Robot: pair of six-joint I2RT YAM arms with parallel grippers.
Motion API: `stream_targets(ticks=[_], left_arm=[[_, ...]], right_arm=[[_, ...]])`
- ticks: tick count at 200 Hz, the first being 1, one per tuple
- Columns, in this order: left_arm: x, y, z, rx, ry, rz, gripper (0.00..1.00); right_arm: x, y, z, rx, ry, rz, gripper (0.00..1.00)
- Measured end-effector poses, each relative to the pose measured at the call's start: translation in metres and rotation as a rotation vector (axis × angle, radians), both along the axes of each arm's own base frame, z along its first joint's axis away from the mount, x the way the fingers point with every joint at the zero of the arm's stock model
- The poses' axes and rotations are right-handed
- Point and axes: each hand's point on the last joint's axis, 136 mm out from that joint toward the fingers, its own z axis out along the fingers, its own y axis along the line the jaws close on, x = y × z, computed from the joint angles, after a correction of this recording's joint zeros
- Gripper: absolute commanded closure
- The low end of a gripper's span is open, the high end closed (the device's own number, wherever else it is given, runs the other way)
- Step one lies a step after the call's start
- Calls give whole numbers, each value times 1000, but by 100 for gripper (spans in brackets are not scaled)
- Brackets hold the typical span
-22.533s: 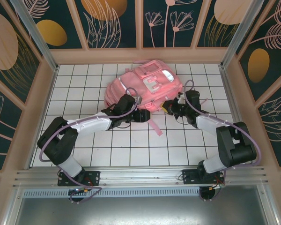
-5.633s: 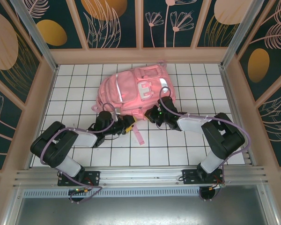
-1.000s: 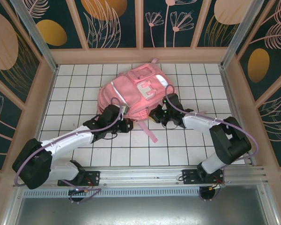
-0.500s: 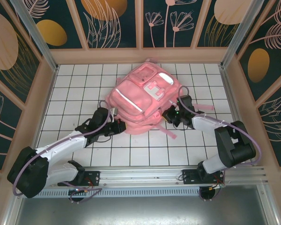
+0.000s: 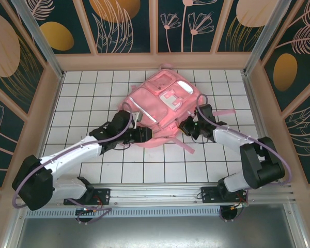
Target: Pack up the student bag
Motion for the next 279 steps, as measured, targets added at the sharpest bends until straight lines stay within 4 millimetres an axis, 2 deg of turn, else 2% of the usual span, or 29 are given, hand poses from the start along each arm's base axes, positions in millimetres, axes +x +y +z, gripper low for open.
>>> stream_targets(ticks=[47,73,129,162,183,209,231,279], left_arm=[[2,-3,-10,127,11,-20,44],[4,-6,-3,129,1,-25,38],[16,-26,12,109,-1,-52,33],[20,-42,23,120,-11,-103,32],[20,-52,19,152,-12,-147,32],[18,-53,2,216,0,-180,35],[18,-49,-4,255,-6,-187,40],[20,-45,-6,296,-35,-185,71]], right_arm=[[-8,15,46,88,-69,50,100],[-15,24,64,111,-107,80,100],[-25,40,72,115,-127,128,100],[-26,52,85,120,-161,157,100],[-26,53,88,123,-167,159,100],[-27,53,85,117,-156,160,100],[-28,52,83,111,-143,160,100],[-28,52,83,111,-144,160,100]])
